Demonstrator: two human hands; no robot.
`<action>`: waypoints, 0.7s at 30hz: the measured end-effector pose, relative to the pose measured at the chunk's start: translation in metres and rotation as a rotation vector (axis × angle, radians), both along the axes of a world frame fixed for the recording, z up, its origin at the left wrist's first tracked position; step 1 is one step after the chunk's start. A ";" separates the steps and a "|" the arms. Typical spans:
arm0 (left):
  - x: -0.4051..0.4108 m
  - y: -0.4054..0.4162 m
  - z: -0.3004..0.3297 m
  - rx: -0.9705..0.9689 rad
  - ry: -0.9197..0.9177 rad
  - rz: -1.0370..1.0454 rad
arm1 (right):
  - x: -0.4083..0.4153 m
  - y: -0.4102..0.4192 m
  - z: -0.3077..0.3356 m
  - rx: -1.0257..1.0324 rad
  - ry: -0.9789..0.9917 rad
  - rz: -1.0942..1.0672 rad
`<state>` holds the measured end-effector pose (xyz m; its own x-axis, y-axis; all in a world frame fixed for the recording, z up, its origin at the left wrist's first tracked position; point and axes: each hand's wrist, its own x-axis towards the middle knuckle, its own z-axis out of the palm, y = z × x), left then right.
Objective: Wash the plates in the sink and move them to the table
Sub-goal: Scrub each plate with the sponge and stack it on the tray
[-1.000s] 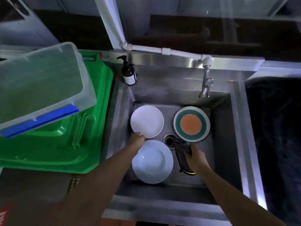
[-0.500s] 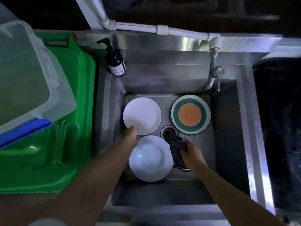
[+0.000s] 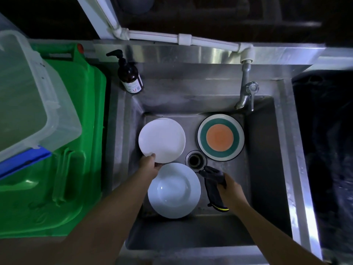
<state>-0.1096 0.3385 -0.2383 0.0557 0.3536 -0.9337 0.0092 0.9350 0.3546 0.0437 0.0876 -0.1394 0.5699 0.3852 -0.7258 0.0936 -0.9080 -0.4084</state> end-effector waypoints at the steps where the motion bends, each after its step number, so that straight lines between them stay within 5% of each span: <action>1: 0.001 -0.002 0.003 0.001 0.001 -0.002 | 0.000 -0.004 -0.002 -0.008 0.004 -0.009; 13: 0.007 -0.067 0.062 0.209 0.004 -0.323 | 0.020 -0.058 0.019 0.048 -0.041 -0.129; 18: 0.009 -0.122 0.110 0.753 0.307 -0.868 | 0.030 -0.091 0.046 0.118 -0.049 -0.187; 21: 0.005 -0.160 0.133 0.987 0.294 -1.018 | 0.037 -0.115 0.062 0.153 -0.075 -0.206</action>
<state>-0.1046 0.1786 -0.1049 0.5237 0.7728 -0.3586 0.6930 -0.1415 0.7069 0.0808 -0.0277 -0.0775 0.6975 0.3577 -0.6210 -0.0517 -0.8392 -0.5414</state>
